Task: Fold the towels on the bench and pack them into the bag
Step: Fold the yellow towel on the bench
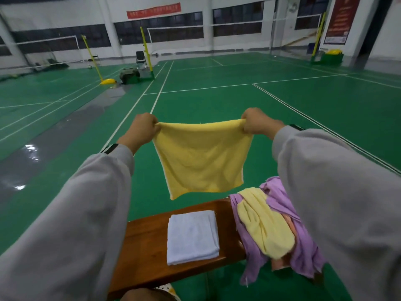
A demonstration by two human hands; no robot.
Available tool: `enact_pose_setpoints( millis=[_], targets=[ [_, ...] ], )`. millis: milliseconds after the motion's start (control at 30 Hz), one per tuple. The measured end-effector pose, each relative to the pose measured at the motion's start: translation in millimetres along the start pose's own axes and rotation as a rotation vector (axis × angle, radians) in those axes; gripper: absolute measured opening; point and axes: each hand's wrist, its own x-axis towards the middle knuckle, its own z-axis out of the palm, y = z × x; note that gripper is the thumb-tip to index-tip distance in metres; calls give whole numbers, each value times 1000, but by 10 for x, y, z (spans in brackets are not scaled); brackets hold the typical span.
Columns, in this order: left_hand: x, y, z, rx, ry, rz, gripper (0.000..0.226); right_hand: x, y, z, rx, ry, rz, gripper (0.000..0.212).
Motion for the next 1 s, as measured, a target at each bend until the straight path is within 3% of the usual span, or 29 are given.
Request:
enact_pose_setpoints(
  millis=[133, 300, 600, 800, 1000],
  targets=[
    [-69, -79, 3, 183, 92, 30, 24, -64, -26, 51, -293, 89, -114, 25],
    [-91, -80, -24, 371, 71, 54, 14, -20, -106, -4, -463, 173, -203, 17],
    [-119, -142, -54, 392, 112, 42, 11, 10, -152, -50, -450, 154, -216, 29],
    [-147, -232, 60, 347, 105, 39, 17, -23, -199, 31, -423, 75, -168, 17],
    [-233, -423, 51, 327, 143, 40, 16, -41, -342, 141, -435, 24, -177, 25]
  ],
)
